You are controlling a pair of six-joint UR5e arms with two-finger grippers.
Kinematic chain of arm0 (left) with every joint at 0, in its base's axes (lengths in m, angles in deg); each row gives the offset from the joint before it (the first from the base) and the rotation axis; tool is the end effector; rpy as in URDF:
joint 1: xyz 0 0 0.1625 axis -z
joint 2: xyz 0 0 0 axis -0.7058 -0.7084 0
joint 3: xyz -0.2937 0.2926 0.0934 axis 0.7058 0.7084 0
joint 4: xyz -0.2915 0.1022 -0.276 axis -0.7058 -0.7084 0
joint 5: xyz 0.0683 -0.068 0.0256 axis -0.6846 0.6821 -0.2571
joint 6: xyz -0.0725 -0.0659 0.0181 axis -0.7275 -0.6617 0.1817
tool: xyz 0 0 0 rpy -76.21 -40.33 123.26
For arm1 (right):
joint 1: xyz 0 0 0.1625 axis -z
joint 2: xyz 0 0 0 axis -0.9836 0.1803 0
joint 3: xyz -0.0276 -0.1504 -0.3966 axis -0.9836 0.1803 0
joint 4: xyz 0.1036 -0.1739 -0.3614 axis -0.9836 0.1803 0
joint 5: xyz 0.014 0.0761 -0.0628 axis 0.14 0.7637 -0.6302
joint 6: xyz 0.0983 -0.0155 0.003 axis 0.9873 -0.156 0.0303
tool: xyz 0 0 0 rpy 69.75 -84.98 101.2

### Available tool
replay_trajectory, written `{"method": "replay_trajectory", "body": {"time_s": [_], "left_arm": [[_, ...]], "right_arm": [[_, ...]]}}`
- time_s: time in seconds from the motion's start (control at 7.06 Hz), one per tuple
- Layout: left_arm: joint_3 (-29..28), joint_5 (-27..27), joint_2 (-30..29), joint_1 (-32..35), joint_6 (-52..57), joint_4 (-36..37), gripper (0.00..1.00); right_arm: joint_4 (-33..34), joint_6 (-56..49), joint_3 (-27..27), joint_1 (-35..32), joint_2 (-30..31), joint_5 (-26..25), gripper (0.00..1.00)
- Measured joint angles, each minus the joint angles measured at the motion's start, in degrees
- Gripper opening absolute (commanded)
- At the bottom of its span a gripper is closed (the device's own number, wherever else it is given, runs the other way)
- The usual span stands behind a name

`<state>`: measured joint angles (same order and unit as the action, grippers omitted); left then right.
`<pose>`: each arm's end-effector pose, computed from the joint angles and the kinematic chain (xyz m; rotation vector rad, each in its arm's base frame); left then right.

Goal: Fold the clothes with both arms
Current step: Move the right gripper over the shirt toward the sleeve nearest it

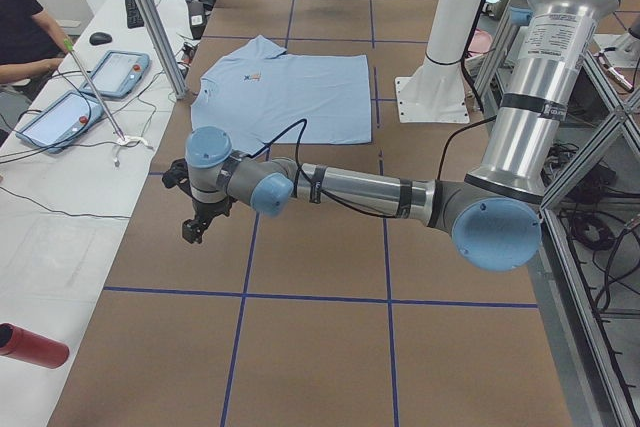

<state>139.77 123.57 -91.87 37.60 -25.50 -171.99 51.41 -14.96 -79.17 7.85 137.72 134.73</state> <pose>0.0176 -0.6208 0.5411 0.4840 0.7613 0.4494 -0.1453 -0.6520 0.5119 0.2543 -0.8505 -0.1812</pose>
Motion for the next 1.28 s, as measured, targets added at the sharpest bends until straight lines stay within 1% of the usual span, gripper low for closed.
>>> {"method": "replay_trajectory", "body": {"time_s": [0.14,0.28,0.43,0.71,0.99,1.13,1.28], "left_arm": [[-0.64,0.29,-0.49,-1.15,-1.16,-1.77,1.0],[-1.02,0.3,-0.89,-2.29,-3.88,-3.2,1.0],[-1.16,0.31,-1.03,-3.0,-6.91,-5.13,1.0],[-0.95,0.31,-1.44,-3.35,-8.97,-7.1,1.0],[-0.43,0.25,-2.19,-3.35,-9.29,-7.34,1.0],[-0.16,0.24,-2.33,-3.37,-9.31,-7.35,1.0],[0.05,0.24,-2.44,-3.37,-9.32,-7.36,1.0]], "right_arm": [[-6.27,4.19,4.86,3.31,-3.15,-2.36,1.0],[-10.43,8.16,9.19,5.82,-6.45,-3.82,1.0],[-12.27,10.25,12.13,7.83,-9.05,-5.13,1.0],[-13.17,11.74,14.88,11.54,-11.6,-9.26,0.99],[-13.26,12.09,17.99,13.88,-13.68,-11.45,0.91],[-13.23,12.1,19.19,14.54,-14.37,-11.89,0.8],[-13.22,12.09,20.29,14.9,-14.94,-12.08,0.55]]}}
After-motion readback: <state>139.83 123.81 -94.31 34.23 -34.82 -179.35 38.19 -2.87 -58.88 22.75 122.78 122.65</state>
